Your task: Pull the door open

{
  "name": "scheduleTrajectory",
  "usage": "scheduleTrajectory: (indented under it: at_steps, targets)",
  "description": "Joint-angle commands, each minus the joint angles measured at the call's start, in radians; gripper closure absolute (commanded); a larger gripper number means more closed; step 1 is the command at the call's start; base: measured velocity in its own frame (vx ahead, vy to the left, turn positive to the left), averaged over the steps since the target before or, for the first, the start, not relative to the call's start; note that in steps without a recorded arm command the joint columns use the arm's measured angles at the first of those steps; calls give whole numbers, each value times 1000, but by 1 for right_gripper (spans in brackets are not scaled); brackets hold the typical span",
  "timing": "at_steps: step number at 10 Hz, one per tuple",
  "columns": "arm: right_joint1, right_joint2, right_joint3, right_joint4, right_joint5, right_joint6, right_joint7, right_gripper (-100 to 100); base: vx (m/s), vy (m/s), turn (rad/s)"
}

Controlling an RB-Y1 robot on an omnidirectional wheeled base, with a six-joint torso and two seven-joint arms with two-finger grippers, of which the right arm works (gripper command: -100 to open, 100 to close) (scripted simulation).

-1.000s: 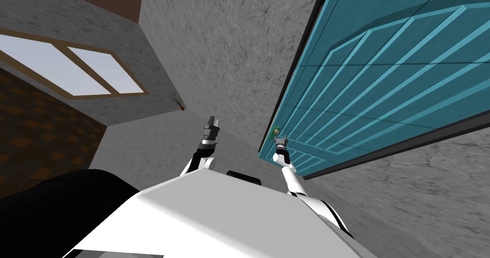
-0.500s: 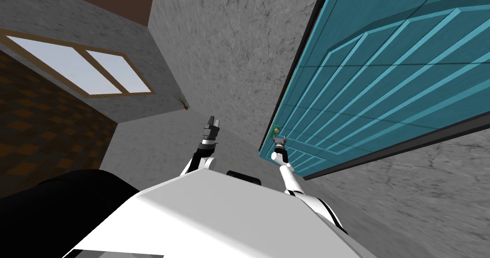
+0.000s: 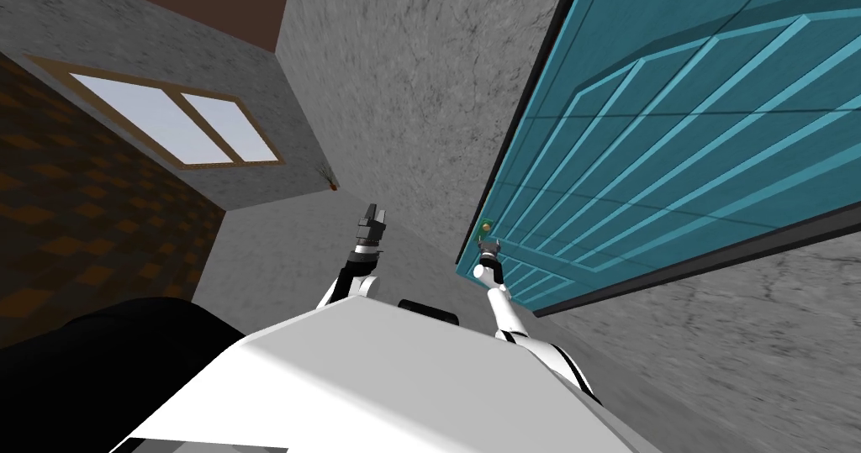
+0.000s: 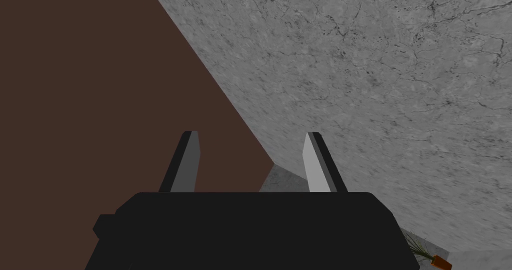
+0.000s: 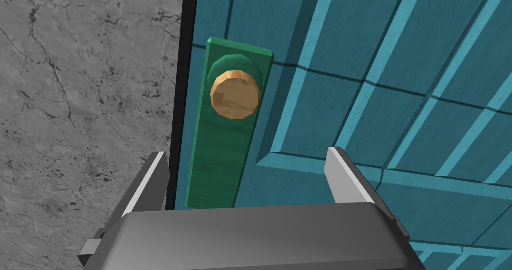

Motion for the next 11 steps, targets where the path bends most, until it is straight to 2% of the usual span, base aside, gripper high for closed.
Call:
scheduleTrajectory:
  at_steps: [1,6,7,8,9,10,11]
  targets:
    - [-5,4,-1,4,-9,2,-29,-100,-46,-27,17]
    - [-17,30,-10,5,-57,17,-137,-100,-45,-25,42]
    - [-15,28,-9,5,-51,15,-122,-100,-21,-8,8]
    - [-3,-8,-12,7,-59,16,-155,-100,104,35,157]
    - [-3,-8,-12,7,-59,16,-155,-100,167,16,79]
    - [6,-36,-15,8,-64,17,-177,-100,169,11,101]
    - [12,-51,-16,9,-67,17,-189,-100,156,19,114]
